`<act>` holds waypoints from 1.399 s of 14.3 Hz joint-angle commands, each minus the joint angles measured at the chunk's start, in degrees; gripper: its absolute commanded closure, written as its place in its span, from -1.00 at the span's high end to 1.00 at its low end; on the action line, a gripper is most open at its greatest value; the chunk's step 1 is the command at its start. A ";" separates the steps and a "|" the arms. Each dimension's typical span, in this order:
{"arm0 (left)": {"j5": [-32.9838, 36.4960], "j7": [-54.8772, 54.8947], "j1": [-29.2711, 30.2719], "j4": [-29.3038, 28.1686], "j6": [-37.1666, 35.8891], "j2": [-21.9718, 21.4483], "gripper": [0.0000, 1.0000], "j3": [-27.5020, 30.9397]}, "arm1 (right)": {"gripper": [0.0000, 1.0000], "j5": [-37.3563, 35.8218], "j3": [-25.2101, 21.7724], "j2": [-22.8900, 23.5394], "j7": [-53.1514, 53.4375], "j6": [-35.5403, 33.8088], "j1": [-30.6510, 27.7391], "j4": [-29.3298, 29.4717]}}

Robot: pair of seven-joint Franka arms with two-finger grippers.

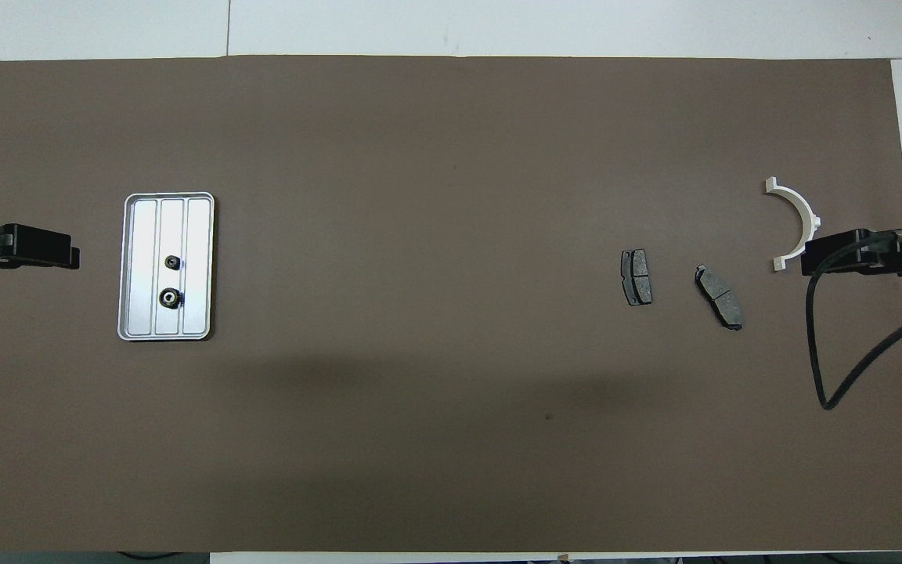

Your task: Place bearing gear from tray to pile

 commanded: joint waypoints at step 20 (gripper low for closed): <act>0.80 1.53 1.40 -24.81 19.99 -3.25 1.00 0.75 | 1.00 -0.57 0.39 0.48 0.60 -0.38 -0.20 1.02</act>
